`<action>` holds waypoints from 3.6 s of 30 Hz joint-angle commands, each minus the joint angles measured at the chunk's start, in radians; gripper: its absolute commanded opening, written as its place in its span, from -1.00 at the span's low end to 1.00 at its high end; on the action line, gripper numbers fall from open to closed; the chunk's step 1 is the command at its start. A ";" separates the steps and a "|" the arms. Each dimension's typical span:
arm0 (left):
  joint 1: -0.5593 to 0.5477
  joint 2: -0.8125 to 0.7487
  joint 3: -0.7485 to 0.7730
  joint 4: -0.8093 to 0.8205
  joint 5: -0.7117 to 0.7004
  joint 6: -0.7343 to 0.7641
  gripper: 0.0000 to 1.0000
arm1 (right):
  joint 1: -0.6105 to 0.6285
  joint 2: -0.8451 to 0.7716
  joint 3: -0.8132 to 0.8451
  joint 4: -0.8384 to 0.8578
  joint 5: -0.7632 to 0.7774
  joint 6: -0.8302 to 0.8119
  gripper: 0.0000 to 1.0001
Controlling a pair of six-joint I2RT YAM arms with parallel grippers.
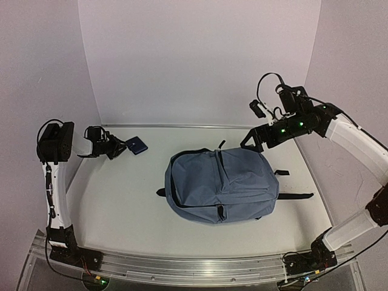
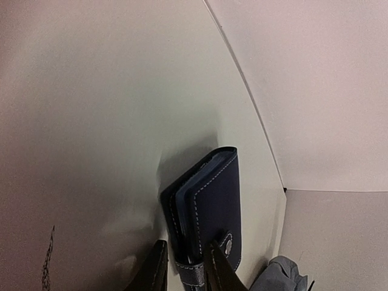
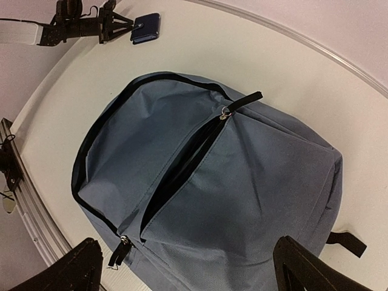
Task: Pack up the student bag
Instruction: Pick up the stationery from the center of the board.
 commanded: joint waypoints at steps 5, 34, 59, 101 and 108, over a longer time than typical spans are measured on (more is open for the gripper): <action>0.018 0.065 0.024 0.220 0.087 -0.100 -0.69 | -0.005 0.001 0.001 0.021 -0.031 0.004 0.97; 0.026 0.182 0.201 0.023 0.167 -0.036 -0.64 | -0.005 0.038 0.024 0.018 -0.045 0.010 0.97; 0.018 -0.086 0.093 0.102 0.267 -0.048 -1.00 | -0.004 0.085 0.146 0.012 -0.040 0.015 0.97; -0.647 -0.486 -0.091 0.747 0.351 -0.479 -1.00 | 0.067 0.261 0.126 0.535 -0.580 0.465 0.64; -0.656 -0.481 -0.111 0.781 0.334 -0.504 -1.00 | 0.067 0.255 0.104 0.541 -0.574 0.461 0.06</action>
